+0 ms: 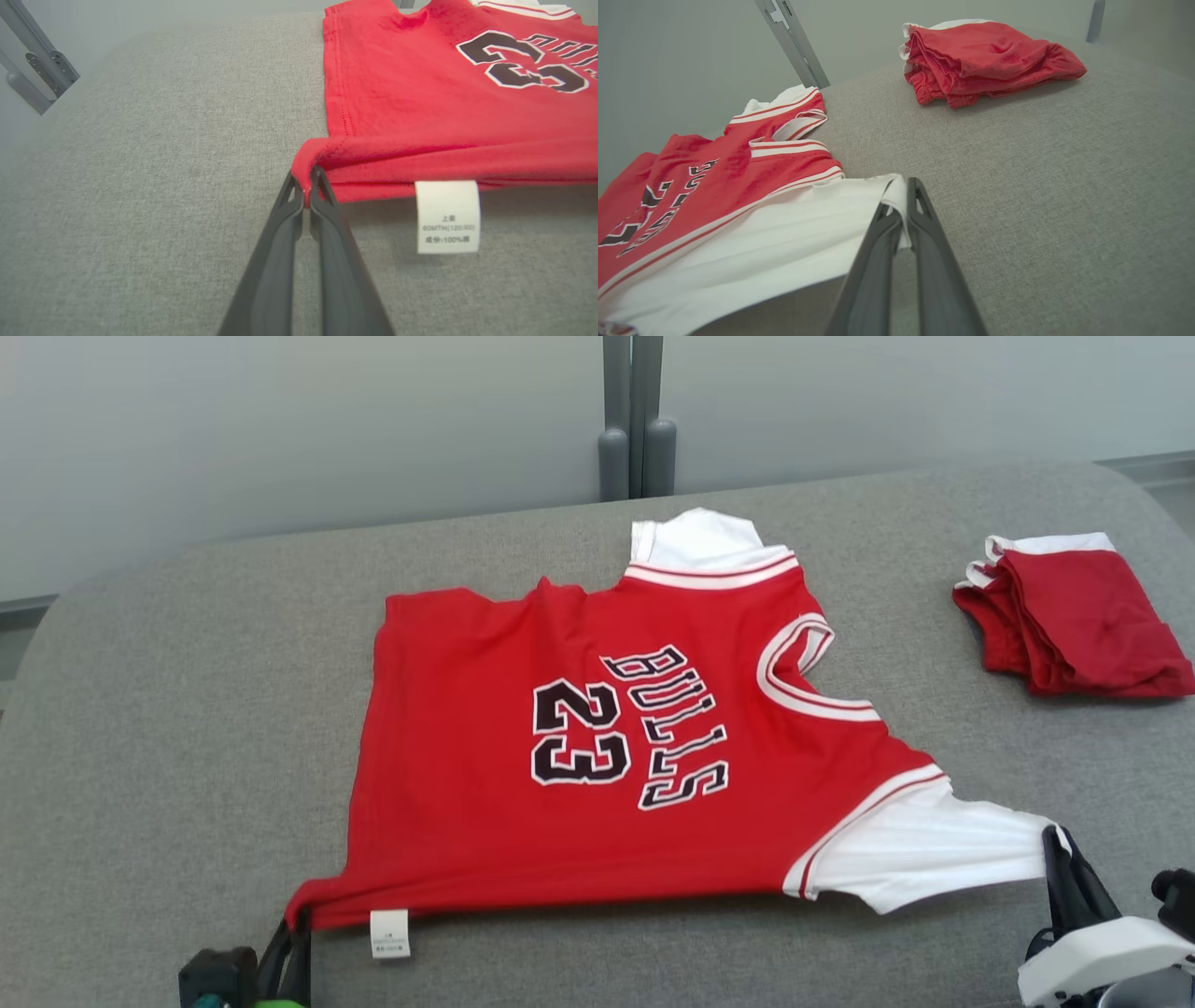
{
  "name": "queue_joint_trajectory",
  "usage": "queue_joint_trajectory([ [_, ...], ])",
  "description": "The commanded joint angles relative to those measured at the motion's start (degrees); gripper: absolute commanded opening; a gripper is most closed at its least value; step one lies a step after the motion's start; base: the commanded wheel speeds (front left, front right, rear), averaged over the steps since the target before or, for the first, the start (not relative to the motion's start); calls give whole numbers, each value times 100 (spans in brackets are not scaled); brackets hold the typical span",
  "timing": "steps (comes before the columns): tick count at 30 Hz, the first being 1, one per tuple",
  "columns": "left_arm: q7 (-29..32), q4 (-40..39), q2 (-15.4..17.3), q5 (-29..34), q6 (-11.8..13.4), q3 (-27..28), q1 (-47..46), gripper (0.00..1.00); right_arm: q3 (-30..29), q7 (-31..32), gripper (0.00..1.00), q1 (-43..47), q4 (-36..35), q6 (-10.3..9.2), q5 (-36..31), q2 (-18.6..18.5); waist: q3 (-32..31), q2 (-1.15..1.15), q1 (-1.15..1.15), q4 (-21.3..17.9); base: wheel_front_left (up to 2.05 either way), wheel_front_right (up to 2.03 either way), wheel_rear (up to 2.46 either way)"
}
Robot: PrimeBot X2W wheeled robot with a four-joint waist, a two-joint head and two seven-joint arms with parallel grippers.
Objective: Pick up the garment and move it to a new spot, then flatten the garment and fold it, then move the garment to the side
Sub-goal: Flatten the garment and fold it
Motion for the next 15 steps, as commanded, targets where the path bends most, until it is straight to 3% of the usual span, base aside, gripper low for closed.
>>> queue_joint_trajectory([
  [1,9,17,50,5,54,228,250,0,-166,-29,0,200,34,-97,-45,-147,-294,0,1,-2,0,0,0],
  [15,6,-192,-412,87,49,928,1274,0,-278,-35,0,829,159,-99,-96,-109,-590,0,1,189,0,0,0],
])
